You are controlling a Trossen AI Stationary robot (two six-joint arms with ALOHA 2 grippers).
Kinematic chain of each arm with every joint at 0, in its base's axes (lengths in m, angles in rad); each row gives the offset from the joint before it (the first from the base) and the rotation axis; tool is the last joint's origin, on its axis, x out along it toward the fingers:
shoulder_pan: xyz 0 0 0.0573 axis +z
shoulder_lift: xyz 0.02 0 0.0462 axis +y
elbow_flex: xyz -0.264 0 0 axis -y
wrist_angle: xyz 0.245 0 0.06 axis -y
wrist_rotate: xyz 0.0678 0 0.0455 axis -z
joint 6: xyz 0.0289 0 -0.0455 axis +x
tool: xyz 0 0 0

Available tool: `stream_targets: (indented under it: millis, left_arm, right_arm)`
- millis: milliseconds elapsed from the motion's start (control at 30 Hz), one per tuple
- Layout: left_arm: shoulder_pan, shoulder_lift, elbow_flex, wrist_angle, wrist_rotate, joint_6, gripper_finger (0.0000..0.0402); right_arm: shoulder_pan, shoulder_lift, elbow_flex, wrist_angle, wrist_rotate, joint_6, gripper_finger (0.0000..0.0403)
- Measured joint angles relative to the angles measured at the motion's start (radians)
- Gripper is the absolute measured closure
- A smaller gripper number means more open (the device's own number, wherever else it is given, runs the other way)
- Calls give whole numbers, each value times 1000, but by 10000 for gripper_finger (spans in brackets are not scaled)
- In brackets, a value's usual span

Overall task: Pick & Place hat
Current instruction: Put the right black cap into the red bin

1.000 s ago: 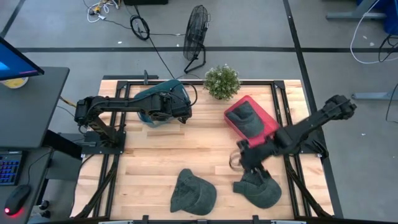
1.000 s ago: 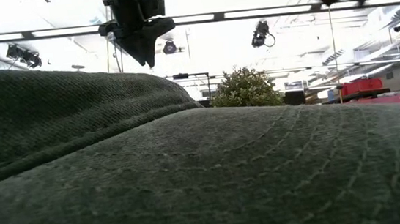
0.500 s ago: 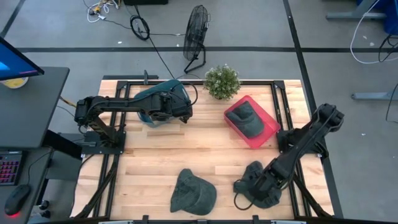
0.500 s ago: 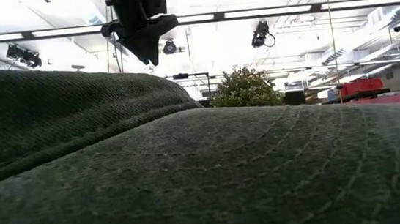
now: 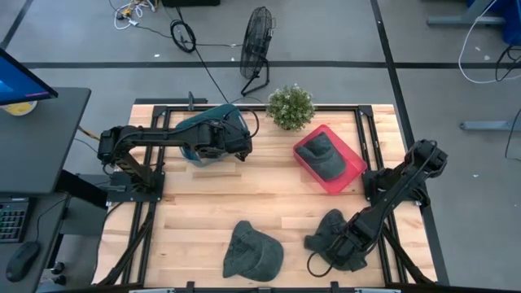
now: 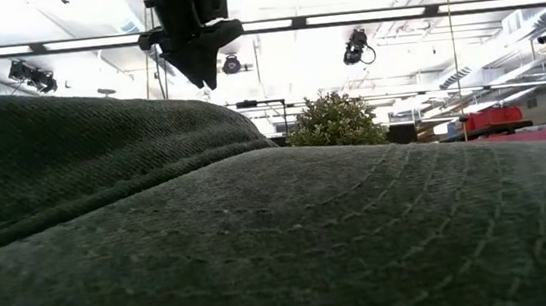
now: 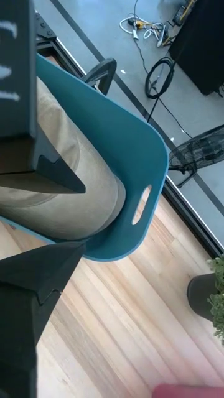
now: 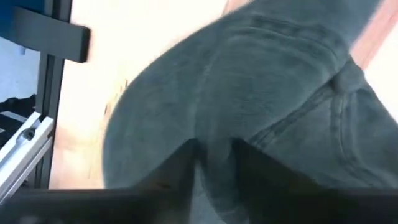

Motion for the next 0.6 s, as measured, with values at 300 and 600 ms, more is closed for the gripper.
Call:
stream_targets:
  millis: [300,600]
  left_arm:
    - [0,0,0,0,0,0,262]
    - [0,0,0,0,0,2,262]
  right_arm:
    - [-47,-102,71,-104,13,-69,390]
    - [-101,-252,257,-507,476,-494,399]
